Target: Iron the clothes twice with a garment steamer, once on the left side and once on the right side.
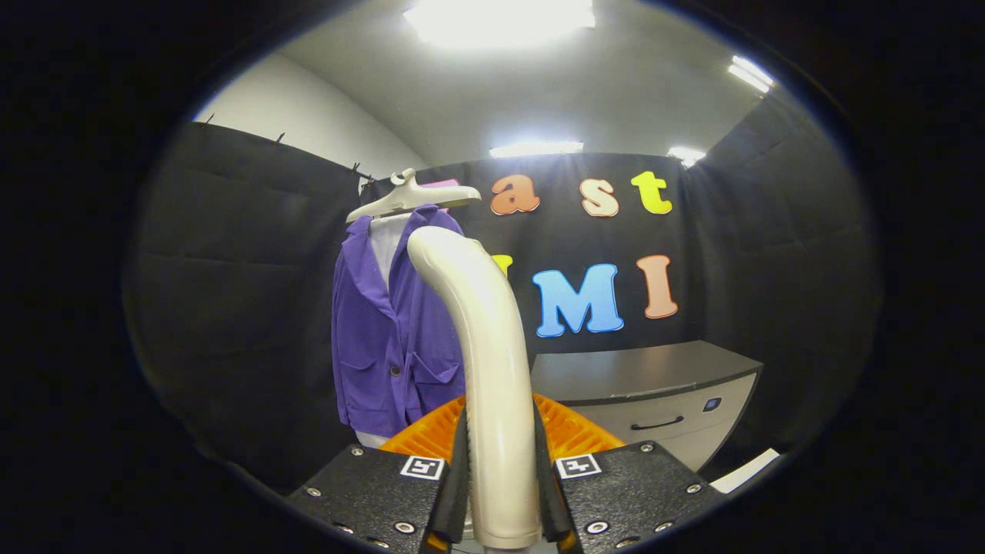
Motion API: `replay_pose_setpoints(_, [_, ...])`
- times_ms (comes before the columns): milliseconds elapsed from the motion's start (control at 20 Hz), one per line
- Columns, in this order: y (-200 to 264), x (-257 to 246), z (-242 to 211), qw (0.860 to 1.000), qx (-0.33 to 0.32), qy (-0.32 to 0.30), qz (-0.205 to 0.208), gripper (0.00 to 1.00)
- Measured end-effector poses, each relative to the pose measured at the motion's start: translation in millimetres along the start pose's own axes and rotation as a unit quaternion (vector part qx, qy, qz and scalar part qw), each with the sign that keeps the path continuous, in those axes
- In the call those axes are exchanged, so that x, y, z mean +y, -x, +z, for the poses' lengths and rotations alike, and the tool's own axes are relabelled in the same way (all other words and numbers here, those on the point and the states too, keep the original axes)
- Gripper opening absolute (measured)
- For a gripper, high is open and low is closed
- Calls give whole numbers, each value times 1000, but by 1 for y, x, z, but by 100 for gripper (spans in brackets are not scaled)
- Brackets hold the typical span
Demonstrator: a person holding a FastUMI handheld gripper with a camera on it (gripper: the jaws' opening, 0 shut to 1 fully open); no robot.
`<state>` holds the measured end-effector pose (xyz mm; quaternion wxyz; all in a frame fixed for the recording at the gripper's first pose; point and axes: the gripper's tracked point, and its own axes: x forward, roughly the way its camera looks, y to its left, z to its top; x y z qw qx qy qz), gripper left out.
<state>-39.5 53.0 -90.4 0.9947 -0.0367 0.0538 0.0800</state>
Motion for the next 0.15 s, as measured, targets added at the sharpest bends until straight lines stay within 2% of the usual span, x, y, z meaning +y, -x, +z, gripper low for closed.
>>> replay_pose_setpoints(150, [0, -2, -1, 1000, 0, 4, -4, 37])
